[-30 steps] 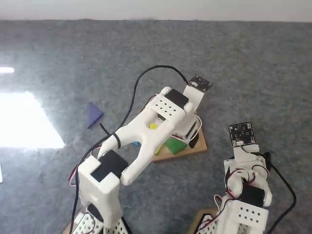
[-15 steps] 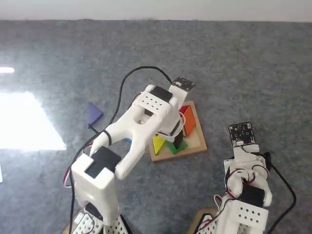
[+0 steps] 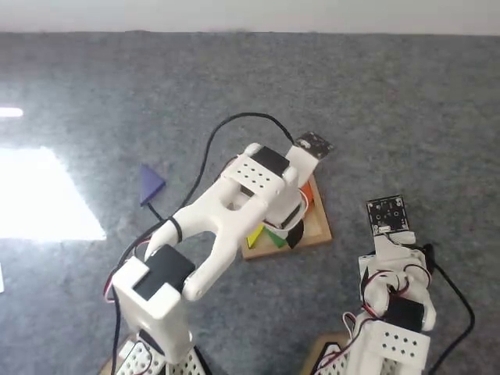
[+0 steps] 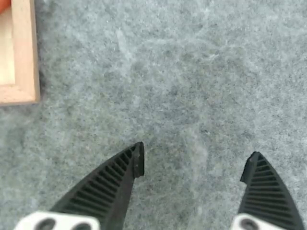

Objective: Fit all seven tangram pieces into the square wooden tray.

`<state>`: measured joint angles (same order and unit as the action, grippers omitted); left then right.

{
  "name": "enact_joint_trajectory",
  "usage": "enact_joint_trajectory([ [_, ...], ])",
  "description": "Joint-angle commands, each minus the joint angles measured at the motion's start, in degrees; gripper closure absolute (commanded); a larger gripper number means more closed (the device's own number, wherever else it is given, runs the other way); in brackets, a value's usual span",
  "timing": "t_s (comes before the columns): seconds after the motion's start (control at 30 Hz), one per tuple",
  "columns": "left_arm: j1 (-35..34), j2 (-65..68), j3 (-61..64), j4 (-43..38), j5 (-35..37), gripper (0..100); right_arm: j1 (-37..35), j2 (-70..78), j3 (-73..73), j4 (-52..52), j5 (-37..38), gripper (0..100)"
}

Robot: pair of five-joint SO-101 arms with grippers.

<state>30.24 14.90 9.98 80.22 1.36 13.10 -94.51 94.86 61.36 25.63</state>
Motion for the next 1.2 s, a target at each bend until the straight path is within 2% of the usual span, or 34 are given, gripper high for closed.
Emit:
enact_joint_trajectory([
  [0.0, 0.7, 0.9, -0.9, -1.1, -0.8, 74, -0.4, -0.8, -0.5, -1.3, 0.6, 66.9],
  [0.53, -3.8, 7.5, -13.8, -2.5, -2.4, 74, -0.4, -0.8, -0.5, -1.1, 0.7, 66.9],
  [0.73, -3.4, 7.1, -13.6, 0.4, -3.5, 74, -0.4, -0.8, -0.5, -1.1, 0.7, 66.9],
  [0.87, 0.0, 7.0, -13.3, 3.6, -3.6, 79, -0.4, -0.8, -0.5, -1.2, 0.7, 66.9],
  [1.03, 2.2, 7.6, -9.3, -0.1, -3.1, 79, -0.4, -0.8, -0.5, -1.1, 0.7, 66.9],
  [1.17, -0.1, 7.6, -7.2, -1.9, -3.1, 79, -0.4, -0.8, -0.5, -1.1, 0.7, 66.9],
])
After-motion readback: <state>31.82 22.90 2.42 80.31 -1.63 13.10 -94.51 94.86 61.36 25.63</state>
